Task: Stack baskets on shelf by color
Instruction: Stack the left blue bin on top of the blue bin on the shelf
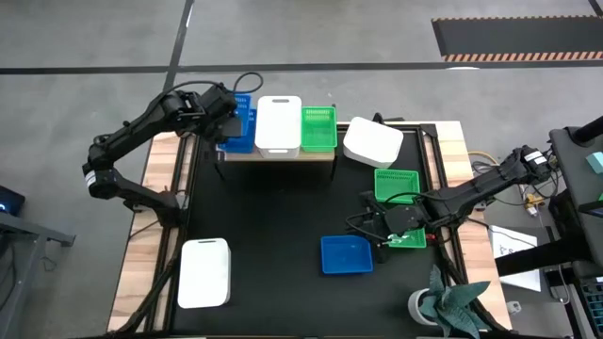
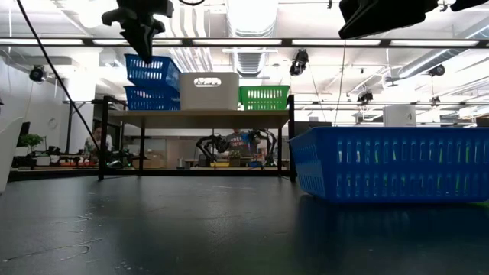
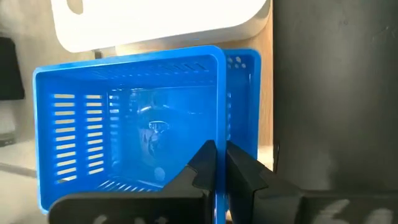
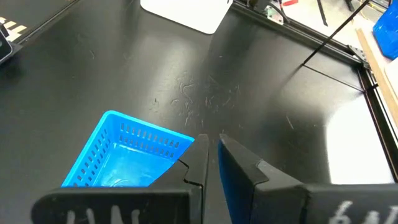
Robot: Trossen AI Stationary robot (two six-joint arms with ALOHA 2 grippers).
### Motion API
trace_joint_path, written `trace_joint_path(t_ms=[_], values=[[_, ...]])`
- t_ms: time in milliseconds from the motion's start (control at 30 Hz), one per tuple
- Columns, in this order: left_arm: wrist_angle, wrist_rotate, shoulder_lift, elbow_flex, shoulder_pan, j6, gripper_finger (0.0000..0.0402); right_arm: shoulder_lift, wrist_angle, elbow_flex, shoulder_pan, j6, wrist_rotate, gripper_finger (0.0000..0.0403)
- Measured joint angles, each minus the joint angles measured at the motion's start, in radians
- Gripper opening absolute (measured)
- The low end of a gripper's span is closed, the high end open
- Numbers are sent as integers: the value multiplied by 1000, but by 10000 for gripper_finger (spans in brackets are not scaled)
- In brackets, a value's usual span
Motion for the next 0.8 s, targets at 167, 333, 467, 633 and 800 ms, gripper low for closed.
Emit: trace_joint_path(t_ms=[167, 333, 467, 633, 800], values=[[23, 31, 0, -2, 0, 0, 1, 0, 0, 0, 0, 0, 0, 27], [28, 32, 0, -25, 1, -2, 1, 0, 0, 0, 0, 0, 0, 27], [33, 34, 0, -64, 1, -7, 1, 0, 0, 0, 0, 0, 0, 27], [78, 34, 0, -98, 1, -9, 1, 0, 0, 0, 0, 0, 0, 27], [95, 34, 0, -125, 1, -9, 1, 0, 0, 0, 0, 0, 0, 27]])
